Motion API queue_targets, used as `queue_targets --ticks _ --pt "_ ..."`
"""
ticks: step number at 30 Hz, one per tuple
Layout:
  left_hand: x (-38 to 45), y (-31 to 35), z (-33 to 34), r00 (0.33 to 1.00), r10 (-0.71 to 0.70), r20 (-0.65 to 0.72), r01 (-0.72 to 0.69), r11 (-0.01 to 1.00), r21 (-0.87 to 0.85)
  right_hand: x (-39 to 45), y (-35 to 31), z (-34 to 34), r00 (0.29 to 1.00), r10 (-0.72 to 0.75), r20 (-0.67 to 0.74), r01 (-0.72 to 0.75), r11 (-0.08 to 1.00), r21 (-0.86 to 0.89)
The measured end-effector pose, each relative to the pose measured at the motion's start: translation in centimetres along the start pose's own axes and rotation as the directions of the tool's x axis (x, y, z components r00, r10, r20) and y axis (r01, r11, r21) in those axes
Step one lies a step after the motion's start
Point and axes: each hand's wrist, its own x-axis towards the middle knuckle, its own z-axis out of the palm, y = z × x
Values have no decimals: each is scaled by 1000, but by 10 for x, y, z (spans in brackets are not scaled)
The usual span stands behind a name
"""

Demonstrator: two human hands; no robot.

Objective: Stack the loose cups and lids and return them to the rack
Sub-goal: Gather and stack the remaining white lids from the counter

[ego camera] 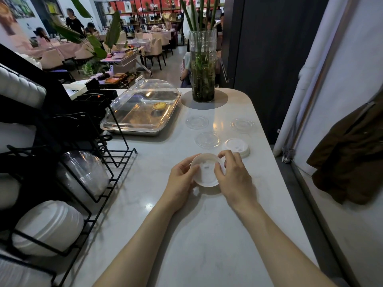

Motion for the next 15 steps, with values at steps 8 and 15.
queue_targets --ticks 8,15 --pt "1 7 4 997 -58 59 56 998 35 4 -8 2 999 -27 24 26 998 52" --pt "8 15 4 996 -57 -71 57 998 -5 32 8 3 992 -28 -121 48 984 170"
